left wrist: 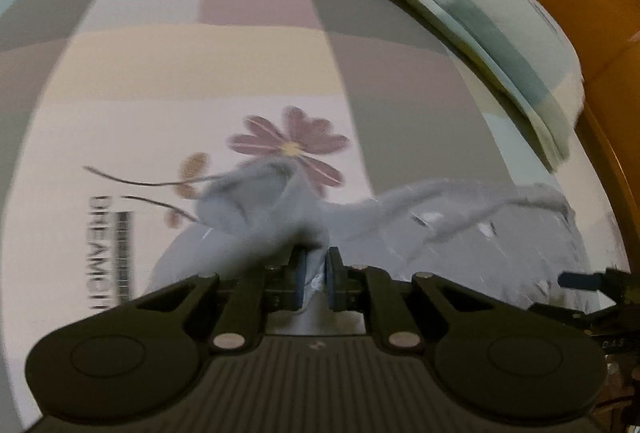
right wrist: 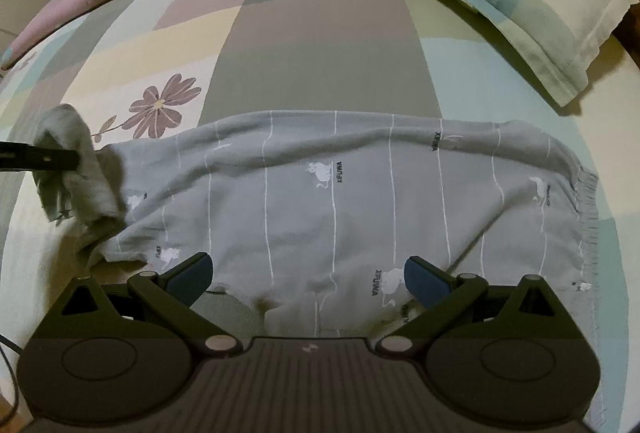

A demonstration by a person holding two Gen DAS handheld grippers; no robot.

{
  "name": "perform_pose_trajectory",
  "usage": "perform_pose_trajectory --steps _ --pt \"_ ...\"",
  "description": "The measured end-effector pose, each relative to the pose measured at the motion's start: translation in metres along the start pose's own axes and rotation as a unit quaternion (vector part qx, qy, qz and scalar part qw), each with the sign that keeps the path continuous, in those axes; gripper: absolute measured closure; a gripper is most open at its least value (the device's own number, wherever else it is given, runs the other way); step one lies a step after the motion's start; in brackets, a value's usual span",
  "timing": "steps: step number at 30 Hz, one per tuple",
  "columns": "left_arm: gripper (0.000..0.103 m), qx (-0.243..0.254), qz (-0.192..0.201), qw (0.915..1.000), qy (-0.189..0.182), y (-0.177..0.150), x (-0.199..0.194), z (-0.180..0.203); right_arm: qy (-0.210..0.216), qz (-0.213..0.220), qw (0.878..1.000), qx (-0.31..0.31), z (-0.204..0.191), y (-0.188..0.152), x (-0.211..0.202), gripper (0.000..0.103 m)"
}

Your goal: Fold clothes

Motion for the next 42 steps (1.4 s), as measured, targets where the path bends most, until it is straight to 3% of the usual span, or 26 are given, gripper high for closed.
perform_pose_trajectory --steps 4,7,9,12,19,23,26,28,31,33,34,35,39,42 --pt "0.094 0.009 -0.012 0.9998 -0.015 -0.005 0.01 0.013 0.0 0.002 1.0 0.0 0.004 -0.001 -0.002 0.0" --pt "0.088 0.009 -0.023 0.999 -0.037 -0.014 0.005 0.013 0.001 0.001 1.0 0.002 0.006 -0.003 -0.003 0.0" --pt "0.077 0.011 -0.035 0.9981 -0.051 -0.022 0.002 0.012 0.002 0.001 1.0 0.002 0.006 -0.004 -0.003 0.0" --pt "0.075 0.028 -0.055 0.9967 -0.053 -0.036 -0.001 0.014 0.004 0.0 1.0 0.002 0.005 -0.005 -0.003 0.0" --pt "0.075 0.063 -0.037 0.9967 0.037 -0.059 -0.023 -0.012 0.007 0.004 1.0 -0.009 -0.002 -0.003 -0.003 0.0" --pt "0.075 0.065 -0.019 0.9922 0.104 -0.063 -0.024 -0.041 0.008 0.001 1.0 -0.01 -0.007 -0.003 0.0 0.0" --pt "0.071 0.053 0.002 0.99 0.131 -0.064 -0.023 -0.057 0.009 -0.002 1.0 -0.016 -0.016 -0.004 0.003 0.0" --pt "0.062 0.038 0.02 0.9915 0.123 -0.064 -0.02 -0.067 0.01 -0.004 1.0 -0.02 -0.021 -0.004 0.005 0.0" --pt "0.062 0.02 0.033 0.9939 0.104 -0.061 -0.009 -0.077 0.009 -0.008 1.0 -0.024 -0.03 -0.005 0.008 0.0" --pt "0.068 0.009 0.047 0.9964 0.07 -0.056 -0.007 -0.08 0.008 -0.009 1.0 -0.028 -0.035 -0.004 0.01 0.0" --pt "0.077 0.004 0.053 0.9972 0.052 -0.054 -0.008 -0.081 0.006 -0.01 0.999 -0.03 -0.038 -0.003 0.01 0.0" --pt "0.098 -0.001 0.055 0.9979 0.035 -0.052 -0.009 -0.082 0.005 -0.01 0.999 -0.032 -0.04 -0.003 0.011 0.0" --pt "0.098 -0.026 0.055 0.9982 0.0 -0.044 -0.02 -0.098 -0.002 -0.011 0.999 -0.03 -0.048 0.002 0.013 0.0" --pt "0.098 -0.046 0.048 0.9978 0.002 -0.038 -0.034 -0.121 -0.006 -0.009 1.0 -0.028 -0.057 0.007 0.015 0.0"
Point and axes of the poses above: each gripper's, at about its wrist camera, not at the fingertips, and x roughly the way its jaws point, z to its right, y to its top, the point moved 2 cm from there along x, roughly the way its jaws point, and after that the axes turned 1 degree about -y, right-handed, at the moved point
